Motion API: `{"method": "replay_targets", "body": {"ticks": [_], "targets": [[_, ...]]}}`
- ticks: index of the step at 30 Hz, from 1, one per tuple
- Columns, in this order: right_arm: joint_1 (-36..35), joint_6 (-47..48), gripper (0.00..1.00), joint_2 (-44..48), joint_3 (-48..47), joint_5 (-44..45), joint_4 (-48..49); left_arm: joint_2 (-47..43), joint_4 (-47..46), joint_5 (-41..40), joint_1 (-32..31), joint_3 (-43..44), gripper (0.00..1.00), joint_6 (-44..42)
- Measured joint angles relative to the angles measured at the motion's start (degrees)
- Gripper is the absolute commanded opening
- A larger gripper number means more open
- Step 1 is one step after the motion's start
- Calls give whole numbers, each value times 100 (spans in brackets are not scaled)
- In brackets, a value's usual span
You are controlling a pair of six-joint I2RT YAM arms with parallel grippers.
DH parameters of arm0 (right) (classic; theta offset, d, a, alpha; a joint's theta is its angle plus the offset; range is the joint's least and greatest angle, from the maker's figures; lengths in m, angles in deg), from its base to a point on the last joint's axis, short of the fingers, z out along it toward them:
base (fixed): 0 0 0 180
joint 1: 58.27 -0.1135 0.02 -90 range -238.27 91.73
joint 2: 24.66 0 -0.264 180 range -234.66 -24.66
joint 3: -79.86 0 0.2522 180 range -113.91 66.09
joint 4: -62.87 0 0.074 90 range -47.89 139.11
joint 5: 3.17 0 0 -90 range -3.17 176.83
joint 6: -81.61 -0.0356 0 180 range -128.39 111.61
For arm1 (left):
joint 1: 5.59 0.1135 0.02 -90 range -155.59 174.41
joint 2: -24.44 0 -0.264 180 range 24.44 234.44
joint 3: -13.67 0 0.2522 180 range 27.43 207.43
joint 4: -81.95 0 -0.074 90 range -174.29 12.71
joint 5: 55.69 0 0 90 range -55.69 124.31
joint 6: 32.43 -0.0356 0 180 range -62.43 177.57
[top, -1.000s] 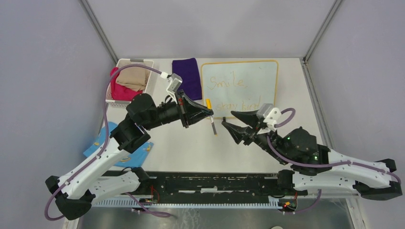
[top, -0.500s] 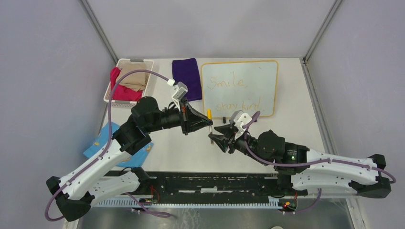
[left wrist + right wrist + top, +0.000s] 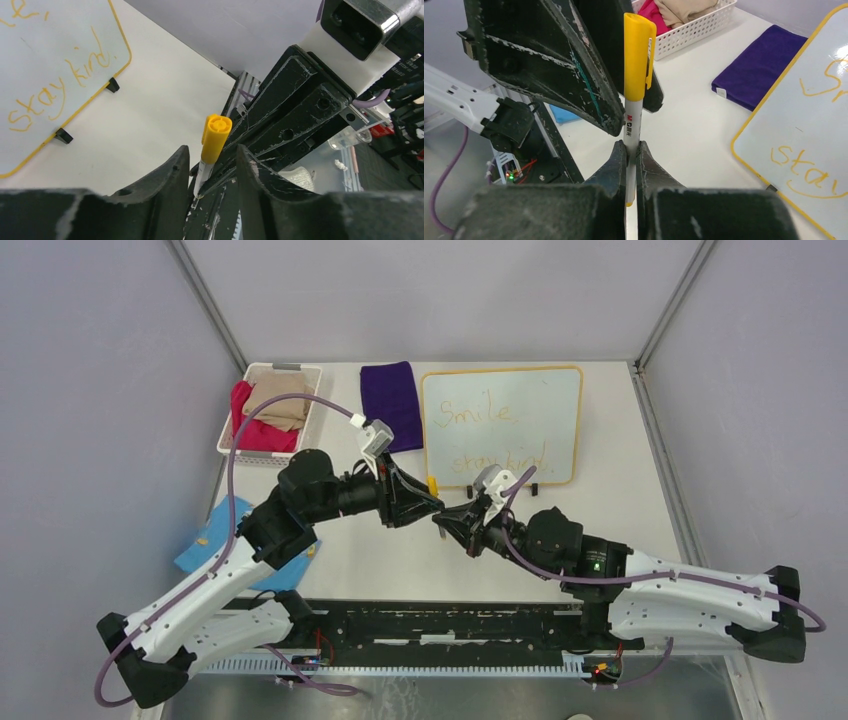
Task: Write a sentence on the whiteboard
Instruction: Place the whiteboard marker at the center of the board.
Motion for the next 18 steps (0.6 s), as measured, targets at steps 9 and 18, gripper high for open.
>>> {"method": "replay_targets", "body": {"ticks": [9,18], "targets": [[33,413,0,-367,109,330,-472,-496,997,-2216,-59,-92,70,-262],[44,767,0,-1506,116,459,-1088,-1436,1156,-4402,-48,-365,71,-693]]}}
